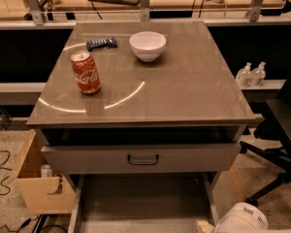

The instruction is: Close middle drawer

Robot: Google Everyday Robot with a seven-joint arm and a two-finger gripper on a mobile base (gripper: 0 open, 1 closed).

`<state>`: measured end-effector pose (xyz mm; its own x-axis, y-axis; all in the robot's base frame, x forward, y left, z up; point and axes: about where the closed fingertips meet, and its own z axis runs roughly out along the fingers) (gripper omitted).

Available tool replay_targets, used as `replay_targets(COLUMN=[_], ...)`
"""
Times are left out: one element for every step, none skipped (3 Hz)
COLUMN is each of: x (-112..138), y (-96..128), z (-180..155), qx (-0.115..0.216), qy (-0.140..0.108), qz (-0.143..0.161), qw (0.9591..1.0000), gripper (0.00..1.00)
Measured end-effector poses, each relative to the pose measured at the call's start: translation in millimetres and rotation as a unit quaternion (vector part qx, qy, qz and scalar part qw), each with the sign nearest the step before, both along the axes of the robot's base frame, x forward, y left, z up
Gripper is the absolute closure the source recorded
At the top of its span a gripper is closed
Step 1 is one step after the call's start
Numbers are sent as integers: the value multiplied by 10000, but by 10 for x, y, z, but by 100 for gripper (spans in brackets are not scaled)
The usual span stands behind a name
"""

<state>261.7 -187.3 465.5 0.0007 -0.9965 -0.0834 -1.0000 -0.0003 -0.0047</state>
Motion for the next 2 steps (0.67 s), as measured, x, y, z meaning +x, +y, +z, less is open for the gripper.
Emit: replay_targets(x=[13,35], y=[151,281], z=[-179,-348], qx=[46,84], qy=[104,203], qz=[62,130], qw=[9999,9997], gripper=[0,16])
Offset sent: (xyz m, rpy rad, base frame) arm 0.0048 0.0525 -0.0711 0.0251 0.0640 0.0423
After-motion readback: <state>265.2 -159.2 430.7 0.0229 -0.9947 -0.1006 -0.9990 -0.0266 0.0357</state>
